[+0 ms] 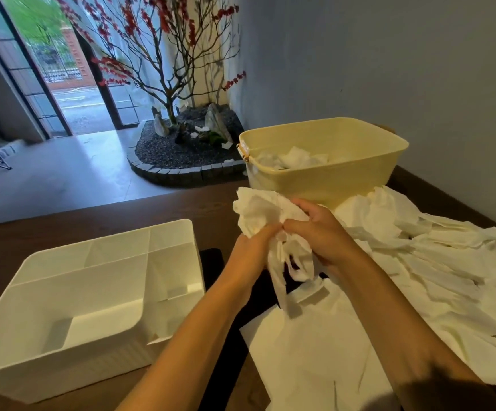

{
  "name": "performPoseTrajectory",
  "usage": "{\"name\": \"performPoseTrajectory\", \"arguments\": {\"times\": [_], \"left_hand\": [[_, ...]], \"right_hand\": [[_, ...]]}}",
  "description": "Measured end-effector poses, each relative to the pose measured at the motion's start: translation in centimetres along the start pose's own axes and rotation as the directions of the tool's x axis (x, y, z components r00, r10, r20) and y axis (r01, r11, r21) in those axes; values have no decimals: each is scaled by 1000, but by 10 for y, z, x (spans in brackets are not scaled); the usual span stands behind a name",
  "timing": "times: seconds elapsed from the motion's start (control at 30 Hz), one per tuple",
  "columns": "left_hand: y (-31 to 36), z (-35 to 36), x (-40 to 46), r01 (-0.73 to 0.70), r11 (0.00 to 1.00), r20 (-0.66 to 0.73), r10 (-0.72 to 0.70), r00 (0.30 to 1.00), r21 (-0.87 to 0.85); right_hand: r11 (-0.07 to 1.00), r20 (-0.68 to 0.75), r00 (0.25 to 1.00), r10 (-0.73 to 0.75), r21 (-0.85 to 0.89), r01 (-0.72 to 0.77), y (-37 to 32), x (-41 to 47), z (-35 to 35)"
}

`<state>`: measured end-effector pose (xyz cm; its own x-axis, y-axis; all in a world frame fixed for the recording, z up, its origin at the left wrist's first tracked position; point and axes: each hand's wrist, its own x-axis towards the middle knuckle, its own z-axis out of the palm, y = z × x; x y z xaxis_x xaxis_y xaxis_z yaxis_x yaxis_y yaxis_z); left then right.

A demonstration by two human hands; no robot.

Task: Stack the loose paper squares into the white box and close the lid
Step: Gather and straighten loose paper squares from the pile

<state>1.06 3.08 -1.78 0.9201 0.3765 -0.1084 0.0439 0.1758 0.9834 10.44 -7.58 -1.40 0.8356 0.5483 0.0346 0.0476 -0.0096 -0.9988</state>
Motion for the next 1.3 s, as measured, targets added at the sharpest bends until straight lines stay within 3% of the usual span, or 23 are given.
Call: {"name": "performPoseTrajectory", "arguments": {"times": [0.13, 0.23, 0.43, 0.53, 0.63, 0.73, 0.87, 1.03, 1.13, 1.23, 1.3], "left_hand": [[-3, -4, -5, -29, 999, 54, 28, 998, 17], [0, -9, -6, -35, 999, 83, 37, 996, -18], [11, -24, -18, -77, 988, 113, 62, 992, 134], [22, -38, -30, -144, 948, 178, 96, 979, 285], [34, -55, -42, -148, 887, 247, 40, 968, 437], [41, -66, -45, -125, 837, 178, 34, 983, 532], [48, -64, -53, -173, 841, 106, 138, 985, 512], [56, -53, -54, -153, 943, -105, 191, 976, 294], [48, -44, -54, -227, 919, -12, 244, 970, 323], [30, -39, -48, -268, 816, 66, 274, 959, 513], [20, -36, -43, -275, 787, 71, 284, 956, 553]], "right_hand": [[989, -186, 982, -26, 139, 52, 4, -4, -7], [987, -242, 970, -4, 156, 43, 9, -8, -10], [991, -59, 998, -10, 136, 18, 2, -18, 3], [989, -71, 997, -24, 142, 34, -5, -24, 12], [956, -79, 997, -12, 291, 35, -12, -26, 16], [901, -47, 998, -50, 429, 66, -15, -25, 21], [892, -20, 996, -82, 445, 83, -8, -30, 30], [911, -106, 993, -50, 402, 89, -3, -35, 36], [921, -235, 972, 3, 379, 88, -1, -34, 35], [915, -292, 956, 16, 390, 104, 3, -34, 34], [913, -311, 950, -2, 388, 129, 5, -34, 35]]}}
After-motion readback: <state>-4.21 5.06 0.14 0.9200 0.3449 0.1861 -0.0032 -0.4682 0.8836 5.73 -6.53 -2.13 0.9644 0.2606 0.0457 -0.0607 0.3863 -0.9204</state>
